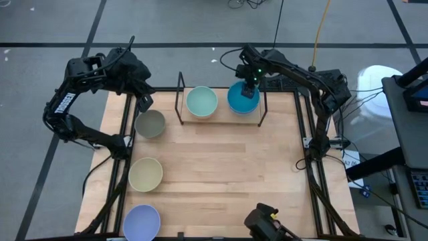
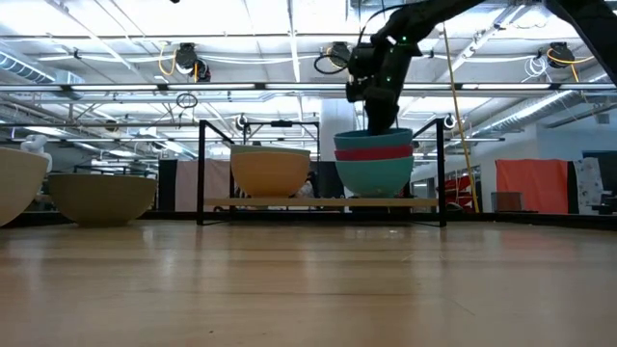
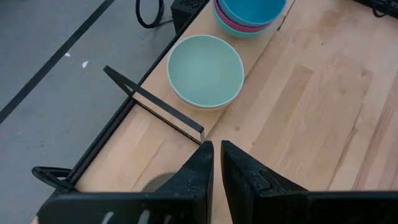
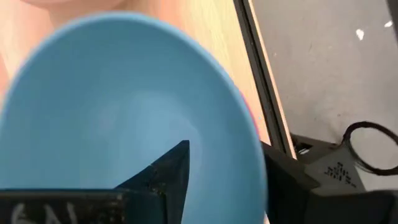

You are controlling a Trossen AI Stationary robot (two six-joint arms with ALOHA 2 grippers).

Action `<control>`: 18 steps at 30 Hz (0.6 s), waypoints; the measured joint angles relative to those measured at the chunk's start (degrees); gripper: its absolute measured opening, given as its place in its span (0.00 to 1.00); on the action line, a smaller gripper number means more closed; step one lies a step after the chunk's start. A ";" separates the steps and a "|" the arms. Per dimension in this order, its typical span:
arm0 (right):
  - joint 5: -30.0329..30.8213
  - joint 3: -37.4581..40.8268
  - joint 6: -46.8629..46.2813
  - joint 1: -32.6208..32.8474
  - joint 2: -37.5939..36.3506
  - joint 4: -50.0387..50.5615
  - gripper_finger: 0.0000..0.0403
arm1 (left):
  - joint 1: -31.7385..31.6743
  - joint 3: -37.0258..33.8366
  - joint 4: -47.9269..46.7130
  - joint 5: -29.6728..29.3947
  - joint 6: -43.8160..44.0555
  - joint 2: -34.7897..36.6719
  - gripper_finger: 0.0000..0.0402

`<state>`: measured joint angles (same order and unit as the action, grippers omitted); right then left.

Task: Place and stack bowls onto a shelf
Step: Stack the blue bowl on top of the red bowl on the shelf, then stack the brown bowl on top of the light green bowl on the shelf

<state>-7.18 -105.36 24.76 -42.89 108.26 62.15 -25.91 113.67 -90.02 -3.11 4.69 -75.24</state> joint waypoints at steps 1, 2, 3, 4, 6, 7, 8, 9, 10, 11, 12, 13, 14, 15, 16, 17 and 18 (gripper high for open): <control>0.00 0.00 0.02 0.08 -0.48 -0.03 0.40 | 0.00 0.01 0.02 0.00 0.00 0.00 0.09; 0.02 0.00 0.02 0.17 -0.92 -0.18 0.40 | 0.02 0.01 0.01 0.00 0.00 0.00 0.09; 0.02 0.00 0.02 0.15 -1.25 -0.37 0.40 | 0.02 0.01 0.02 0.00 0.02 0.00 0.09; 0.03 0.00 0.00 0.15 -1.54 -0.54 0.40 | 0.00 0.01 0.00 0.00 0.04 0.00 0.09; 0.11 0.00 -0.01 0.15 -2.00 -0.66 0.40 | 0.02 0.01 0.00 0.00 0.04 0.00 0.09; 0.50 0.00 0.00 0.15 -2.25 -0.66 0.40 | 0.00 0.01 0.01 0.00 0.07 0.00 0.09; 1.32 0.00 -0.01 0.26 -2.60 -0.70 0.40 | 0.00 0.01 0.00 0.00 0.07 0.00 0.09; 2.38 0.00 0.02 0.37 -3.03 -0.78 0.40 | 0.00 0.01 0.00 0.00 0.01 0.00 0.09; 3.06 0.00 0.02 0.59 -3.55 -0.81 0.40 | 0.01 0.01 0.00 0.00 -0.11 0.00 0.09; 3.29 0.00 0.18 0.68 -4.14 -0.83 0.40 | 0.00 0.01 0.02 0.00 -0.26 0.00 0.09; 3.29 0.00 0.38 0.89 -4.83 -0.96 0.40 | 0.01 0.01 0.00 0.00 -0.28 0.00 0.09; 3.22 0.00 0.49 1.09 -5.62 -1.18 0.40 | 0.00 0.01 0.00 0.00 -0.29 0.00 0.09; 3.10 0.00 0.65 1.45 -6.48 -1.61 0.40 | 0.01 0.01 0.00 0.00 -0.33 0.00 0.09; 3.06 0.00 0.95 1.73 -7.42 -2.17 0.40 | 0.00 0.01 0.02 0.00 -0.33 0.00 0.09; 3.06 0.00 1.37 1.97 -8.45 -2.67 0.40 | 0.00 0.01 0.00 0.00 -0.48 0.00 0.09; 3.02 0.00 1.57 2.25 -9.50 -3.06 0.40 | 0.00 0.01 0.00 0.00 -0.71 0.00 0.09; 3.02 0.00 1.66 2.57 -10.50 -3.55 0.40 | 0.00 0.01 0.00 0.00 -1.18 0.00 0.09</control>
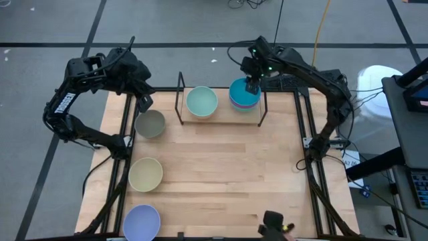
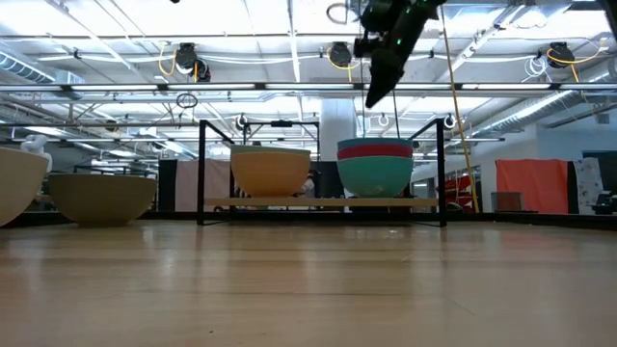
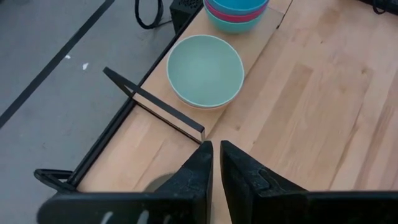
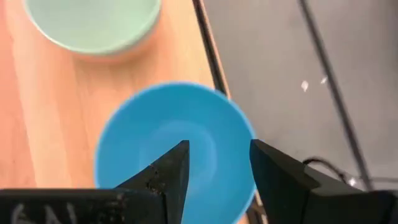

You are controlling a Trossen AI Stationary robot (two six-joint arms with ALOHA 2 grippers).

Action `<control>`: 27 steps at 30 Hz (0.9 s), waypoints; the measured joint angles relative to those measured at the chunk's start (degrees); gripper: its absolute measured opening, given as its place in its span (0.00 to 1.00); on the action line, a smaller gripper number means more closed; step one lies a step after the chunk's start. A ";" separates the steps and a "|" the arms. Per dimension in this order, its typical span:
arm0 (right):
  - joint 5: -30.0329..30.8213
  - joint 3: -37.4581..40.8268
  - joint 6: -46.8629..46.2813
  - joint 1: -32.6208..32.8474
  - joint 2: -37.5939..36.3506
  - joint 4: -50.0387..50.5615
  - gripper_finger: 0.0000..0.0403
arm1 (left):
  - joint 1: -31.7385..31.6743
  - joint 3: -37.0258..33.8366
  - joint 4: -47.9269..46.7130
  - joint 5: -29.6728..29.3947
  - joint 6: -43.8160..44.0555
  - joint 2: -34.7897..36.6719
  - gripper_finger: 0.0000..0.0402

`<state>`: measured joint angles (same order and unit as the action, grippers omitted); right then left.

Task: Place and stack bowls onto a shelf
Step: Stack the brown bowl on top of the light green bowl on the shelf

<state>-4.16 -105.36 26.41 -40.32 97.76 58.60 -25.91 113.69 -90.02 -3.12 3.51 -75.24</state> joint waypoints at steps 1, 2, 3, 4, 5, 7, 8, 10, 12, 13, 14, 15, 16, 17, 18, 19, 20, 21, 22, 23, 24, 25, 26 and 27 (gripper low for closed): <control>0.00 0.00 0.00 0.27 -1.00 -0.70 0.40 | 0.02 0.00 0.01 -0.01 -0.50 0.00 0.09; -0.02 0.00 0.02 0.46 -1.97 -1.17 0.40 | 0.02 0.00 0.00 0.00 -0.63 0.00 0.09; 0.02 0.00 0.01 0.71 -2.98 -1.36 0.40 | 0.02 0.00 0.00 0.00 -0.63 0.00 0.09; 0.17 0.00 0.02 0.94 -3.96 -1.66 0.40 | 0.00 0.00 0.00 0.00 -0.58 0.00 0.09; 0.86 0.00 0.02 1.25 -4.94 -2.13 0.40 | 0.00 0.00 0.00 -0.01 -0.47 0.00 0.09; 2.49 -0.01 0.02 1.80 -7.02 -2.27 0.40 | 0.04 0.00 0.00 0.00 -0.39 0.00 0.09; 2.93 -0.02 0.04 2.09 -8.05 -2.28 0.40 | 0.05 -0.05 0.03 0.00 -0.39 0.00 0.09; 2.96 -0.02 0.02 2.73 -10.14 -2.46 0.40 | 0.46 -1.52 0.05 0.02 0.72 0.17 0.09; 2.93 -0.02 -0.02 3.48 -12.29 -2.75 0.40 | 0.89 -4.33 0.09 0.05 3.17 0.77 0.09; 2.91 -0.02 -0.02 4.01 -13.35 -2.90 0.40 | 1.08 -6.07 0.07 0.10 4.68 1.14 0.09; 2.91 -0.02 -0.02 4.52 -14.40 -3.18 0.40 | 1.49 -7.97 0.06 0.49 6.39 1.66 0.09; 2.91 -0.02 0.00 4.91 -15.44 -3.50 0.40 | 1.92 -10.01 0.06 1.12 8.19 2.28 0.09; 2.89 -0.02 0.02 5.35 -16.44 -3.76 0.40 | 2.31 -12.08 -0.03 1.91 10.00 2.91 0.09; 2.90 -0.02 0.12 5.77 -17.35 -3.96 0.40 | 2.87 -14.19 -0.01 2.81 11.74 3.62 0.09; 2.89 -0.02 0.22 6.26 -18.20 -4.14 0.40 | 3.43 -16.30 -0.05 3.85 13.31 4.38 0.09; 2.91 -0.02 0.22 6.68 -19.06 -4.19 0.40 | 4.24 -18.32 -0.01 4.95 14.77 5.14 0.09; 2.89 -0.02 0.22 6.88 -19.82 -4.17 0.40 | 5.29 -20.18 -0.02 5.71 16.11 5.88 0.09; 2.89 -0.02 0.24 7.05 -20.54 -4.16 0.40 | 6.56 -22.12 0.00 6.12 17.95 6.66 0.09; 2.89 -0.02 0.24 7.17 -21.18 -4.08 0.40 | 7.85 -23.97 -0.03 6.12 20.11 7.43 0.09; 2.86 -0.04 0.24 7.17 -21.74 -4.08 0.40 | 9.13 -25.69 -0.04 6.14 22.56 8.11 0.09; 2.89 -0.04 0.24 7.17 -22.30 -4.08 0.40 | 10.61 -27.43 -0.02 6.13 25.02 8.75 0.09; 2.89 -0.04 0.24 7.14 -22.75 -4.08 0.40 | 12.12 -29.07 -0.05 6.12 27.10 9.31 0.09; 2.89 -0.04 0.36 7.13 -23.14 -4.08 0.40 | 13.68 -30.64 -0.01 6.14 28.81 9.85 0.08; 2.94 -0.04 0.69 7.12 -23.46 -4.08 0.40 | 15.14 -31.99 -0.04 6.31 30.13 10.25 0.06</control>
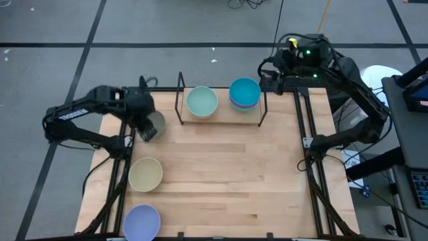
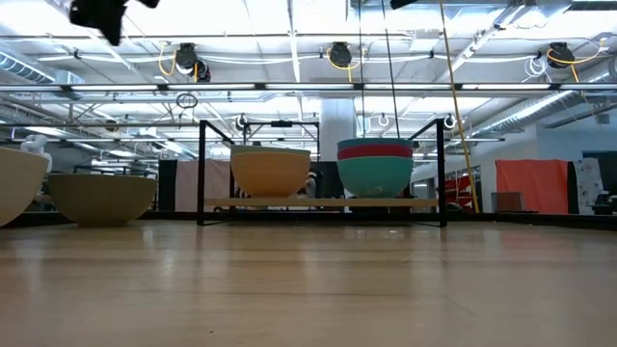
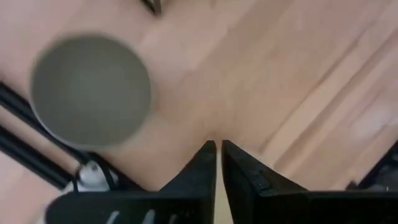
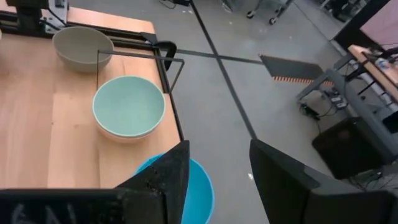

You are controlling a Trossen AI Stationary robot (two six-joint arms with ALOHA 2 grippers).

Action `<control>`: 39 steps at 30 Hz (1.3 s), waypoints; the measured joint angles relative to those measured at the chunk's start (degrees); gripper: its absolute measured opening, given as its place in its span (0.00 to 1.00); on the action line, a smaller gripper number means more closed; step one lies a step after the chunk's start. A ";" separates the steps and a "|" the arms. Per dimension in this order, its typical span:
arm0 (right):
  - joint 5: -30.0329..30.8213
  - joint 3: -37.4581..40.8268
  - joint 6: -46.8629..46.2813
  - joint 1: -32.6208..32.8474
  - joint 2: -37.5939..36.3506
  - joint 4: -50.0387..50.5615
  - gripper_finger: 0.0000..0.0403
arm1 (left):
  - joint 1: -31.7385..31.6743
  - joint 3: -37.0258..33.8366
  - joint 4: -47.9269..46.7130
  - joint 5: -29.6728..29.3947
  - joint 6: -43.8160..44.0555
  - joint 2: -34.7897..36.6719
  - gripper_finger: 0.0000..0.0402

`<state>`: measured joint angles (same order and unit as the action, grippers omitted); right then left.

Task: Place and stack bowls onto a shelf
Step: Stack the brown bowl on top of the light green bowl on the shelf

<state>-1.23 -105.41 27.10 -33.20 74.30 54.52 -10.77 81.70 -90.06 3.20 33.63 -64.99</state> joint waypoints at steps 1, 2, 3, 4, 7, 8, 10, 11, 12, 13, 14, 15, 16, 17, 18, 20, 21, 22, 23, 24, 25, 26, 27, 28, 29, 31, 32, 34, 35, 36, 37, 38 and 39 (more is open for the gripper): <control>0.02 0.00 0.58 -0.04 -0.29 0.00 0.40 | 1.43 -1.22 -0.05 0.39 1.10 0.33 0.04; 0.08 0.00 1.00 -0.06 -0.54 0.00 0.40 | 2.62 -2.09 -0.07 0.81 2.18 0.51 0.02; 0.10 0.00 1.31 -0.06 -0.71 -0.02 0.40 | 3.70 -2.72 -0.01 1.04 3.46 0.59 0.02; 0.06 0.00 1.59 -0.06 -0.85 -0.04 0.40 | 4.75 -3.16 -0.03 1.10 4.59 0.59 0.02; 0.04 0.00 2.06 -0.06 -0.94 -0.04 0.40 | 6.90 -3.92 0.14 1.42 7.49 0.55 0.04; 0.04 0.00 2.09 -0.06 -0.92 -0.04 0.40 | 7.52 -4.28 0.12 1.58 8.60 0.57 0.04; 0.04 0.00 2.09 -0.06 -0.91 -0.04 0.40 | 8.65 -5.32 0.14 1.62 9.15 0.57 0.06; 0.04 0.00 2.09 -0.06 -0.91 -0.04 0.40 | 9.08 -5.96 0.17 1.76 8.92 0.55 0.07; 0.01 0.00 2.09 -0.06 -0.91 -0.04 0.40 | 9.50 -6.65 0.18 2.11 8.54 0.55 0.08; 0.01 0.00 2.09 -0.06 -0.91 -0.04 0.40 | 9.86 -7.36 0.19 2.74 8.45 0.55 0.09; 0.01 0.00 2.09 -0.06 -0.91 -0.04 0.40 | 10.20 -8.17 0.21 3.27 8.55 0.55 0.10; 0.01 0.00 2.06 -0.06 -0.91 -0.04 0.40 | 10.48 -9.12 0.28 3.71 9.11 0.55 0.11; -0.01 0.00 1.96 -0.06 -0.91 -0.04 0.40 | 10.71 -10.20 0.50 4.34 9.78 0.55 0.13; -0.01 0.00 1.61 -0.06 -0.91 -0.04 0.40 | 11.08 -11.42 0.85 4.78 10.71 0.55 0.15; -0.03 0.00 1.14 -0.06 -0.91 -0.04 0.40 | 11.49 -12.79 1.31 4.92 12.00 0.55 0.17; -0.05 0.00 0.58 -0.06 -0.91 -0.04 0.40 | 12.37 -15.67 3.45 5.58 15.38 0.55 0.20; -0.05 0.00 0.58 -0.06 -0.91 -0.03 0.40 | 12.83 -17.08 4.90 6.04 17.71 0.55 0.22; -0.05 0.00 0.57 -0.06 -0.91 -0.02 0.40 | 13.31 -18.50 6.64 6.71 20.23 0.51 0.23; -0.05 0.00 0.56 -0.06 -0.91 -0.02 0.40 | 13.81 -19.86 8.78 7.49 22.76 0.50 0.24; -0.05 0.00 0.54 -0.06 -0.91 -0.02 0.40 | 14.30 -21.13 11.18 8.01 25.38 0.50 0.25; -0.03 0.00 0.54 -0.06 -0.91 0.00 0.40 | 14.86 -22.36 13.80 8.75 27.96 0.50 0.26; -0.05 0.00 0.52 -0.06 -0.91 -0.02 0.40 | 15.56 -23.50 16.62 9.32 30.35 0.50 0.26; -0.05 0.00 0.48 -0.06 -0.91 -0.01 0.40 | 16.32 -24.54 19.44 9.81 32.26 0.50 0.27; -0.05 0.00 0.45 -0.06 -0.91 0.00 0.40 | 17.18 -25.47 22.06 10.31 33.41 0.50 0.27; -0.05 0.00 0.49 -0.06 -0.91 -0.02 0.40 | 18.06 -26.27 24.32 10.33 34.42 0.50 0.27; -0.05 0.00 0.50 -0.06 -0.91 -0.02 0.40 | 19.73 -27.83 28.23 10.06 38.05 0.50 0.27; -0.05 0.00 0.52 -0.06 -0.91 -0.02 0.40 | 20.51 -28.51 29.53 9.34 40.95 0.50 0.27; -0.04 -0.01 0.53 -0.06 -0.91 -0.02 0.40 | 22.25 -29.45 30.61 8.44 46.64 0.50 0.27; -0.05 0.00 0.54 -0.06 -0.91 -0.01 0.40 | 23.02 -29.72 30.55 7.90 48.37 0.50 0.27; -0.05 -0.01 0.56 -0.06 -0.91 -0.02 0.40 | 23.73 -29.89 30.14 7.51 49.55 0.50 0.27; -0.05 0.00 0.62 -0.06 -0.91 -0.02 0.40 | 24.51 -30.12 29.86 7.25 50.57 0.50 0.27; -0.05 0.00 0.80 -0.06 -0.91 -0.02 0.40 | 25.30 -30.30 29.81 6.94 51.67 0.50 0.27; -0.05 0.00 1.02 -0.06 -0.91 -0.02 0.40 | 26.00 -30.42 29.89 6.39 52.87 0.50 0.27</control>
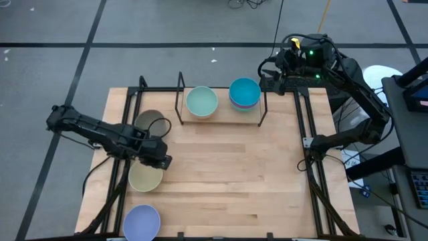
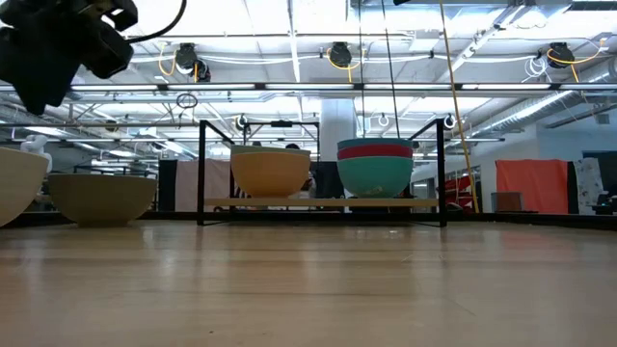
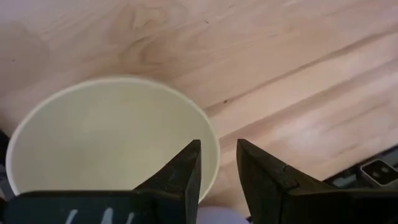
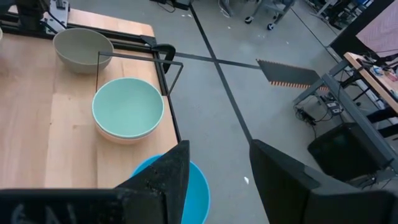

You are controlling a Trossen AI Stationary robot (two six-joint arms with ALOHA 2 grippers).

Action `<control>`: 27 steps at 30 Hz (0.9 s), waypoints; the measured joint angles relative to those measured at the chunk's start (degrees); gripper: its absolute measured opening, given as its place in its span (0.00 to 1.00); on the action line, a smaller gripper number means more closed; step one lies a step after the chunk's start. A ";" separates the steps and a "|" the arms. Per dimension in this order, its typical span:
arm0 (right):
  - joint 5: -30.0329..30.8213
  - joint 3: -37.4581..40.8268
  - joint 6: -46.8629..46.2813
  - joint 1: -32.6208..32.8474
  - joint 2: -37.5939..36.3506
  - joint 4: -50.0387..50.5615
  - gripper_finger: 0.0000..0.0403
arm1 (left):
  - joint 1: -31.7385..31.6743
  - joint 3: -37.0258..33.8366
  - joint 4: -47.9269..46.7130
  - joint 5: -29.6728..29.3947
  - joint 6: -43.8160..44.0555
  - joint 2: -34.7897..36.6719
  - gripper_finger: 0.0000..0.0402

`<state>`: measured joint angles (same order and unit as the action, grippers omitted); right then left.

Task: Place and stack bowls onto a shelf
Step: Stack the brown bowl on top of the light green bowl on the shelf

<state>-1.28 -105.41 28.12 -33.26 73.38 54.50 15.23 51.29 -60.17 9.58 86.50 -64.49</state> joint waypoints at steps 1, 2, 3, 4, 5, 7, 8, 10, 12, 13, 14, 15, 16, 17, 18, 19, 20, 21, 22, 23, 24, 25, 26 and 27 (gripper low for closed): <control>0.00 -0.01 0.12 0.00 0.00 -0.03 0.40 | 0.63 -0.09 0.05 -0.75 1.10 0.00 0.27; 0.00 0.00 0.17 0.00 0.00 -0.12 0.40 | 1.24 -0.22 0.05 -1.41 2.05 0.00 0.27; 0.00 0.00 0.19 0.00 0.00 -0.26 0.40 | 1.85 -0.40 0.18 -2.16 3.19 0.00 0.27; 0.00 -0.02 0.22 0.00 0.00 -0.31 0.40 | 2.33 -0.57 0.32 -2.47 4.65 0.00 0.27; 0.00 0.00 0.44 0.00 0.00 -0.29 0.40 | 2.72 -0.75 0.37 -2.75 6.11 0.00 0.27; 0.00 0.00 0.97 0.00 0.00 -0.28 0.40 | 3.68 -1.19 0.33 -3.37 9.02 0.00 0.27; 0.01 0.00 1.03 0.00 0.00 -0.29 0.40 | 4.24 -1.35 0.31 -3.77 10.39 0.00 0.27; 0.01 0.00 1.06 0.00 0.00 -0.31 0.40 | 5.36 -1.56 0.33 -4.58 12.73 0.00 0.27; 0.01 0.00 1.07 0.00 0.00 -0.31 0.40 | 6.10 -1.60 0.33 -5.60 14.79 -0.64 0.27; 0.02 0.00 1.07 0.00 0.00 -0.31 0.40 | 6.38 -1.60 0.31 -5.96 15.43 -1.00 0.27; 0.02 0.00 1.07 0.00 0.00 -0.30 0.40 | 6.76 -1.60 0.30 -6.20 15.79 -1.41 0.27; 0.00 0.00 1.07 0.00 0.00 -0.31 0.40 | 7.01 -1.60 0.39 -6.31 15.97 -1.84 0.27; 0.02 -0.02 1.07 0.00 0.00 -0.31 0.40 | 7.22 -1.60 0.53 -6.21 16.06 -2.52 0.27; 0.02 0.00 1.09 0.00 0.00 -0.29 0.40 | 7.51 -1.60 0.62 -6.21 16.05 -3.30 0.27; 0.02 0.00 1.09 0.00 0.00 -0.28 0.40 | 7.65 -1.60 0.72 -6.12 16.03 -4.09 0.27; 0.02 0.00 1.09 0.00 0.00 -0.29 0.40 | 7.83 -1.60 0.73 -6.16 15.91 -4.85 0.27; 0.03 0.00 1.09 0.00 0.00 -0.29 0.40 | 7.93 -1.60 0.69 -6.21 15.92 -5.48 0.27; 0.04 0.00 1.09 0.00 0.00 -0.30 0.40 | 8.04 -1.60 0.70 -6.22 15.91 -6.06 0.27; 0.02 0.00 1.09 0.00 0.00 -0.29 0.40 | 8.16 -1.60 0.70 -6.18 15.87 -6.64 0.27; 0.04 0.00 1.09 0.00 0.00 -0.28 0.40 | 8.17 -1.60 0.74 -6.17 15.87 -7.05 0.27; 0.04 0.00 1.09 0.00 0.00 -0.29 0.40 | 8.17 -1.60 0.91 -6.14 15.87 -7.35 0.27; 0.04 0.00 1.09 0.00 0.00 -0.28 0.40 | 8.15 -1.60 1.37 -6.16 15.87 -7.64 0.27; 0.04 -0.01 1.09 0.00 0.00 -0.28 0.40 | 8.15 -1.60 1.92 -6.16 15.87 -7.95 0.27; 0.04 0.00 1.09 0.00 0.00 -0.28 0.40 | 8.15 -1.60 2.43 -6.19 15.85 -8.12 0.27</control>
<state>-1.23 -105.41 29.21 -33.26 73.38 54.22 23.38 49.69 -57.74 3.40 102.35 -72.61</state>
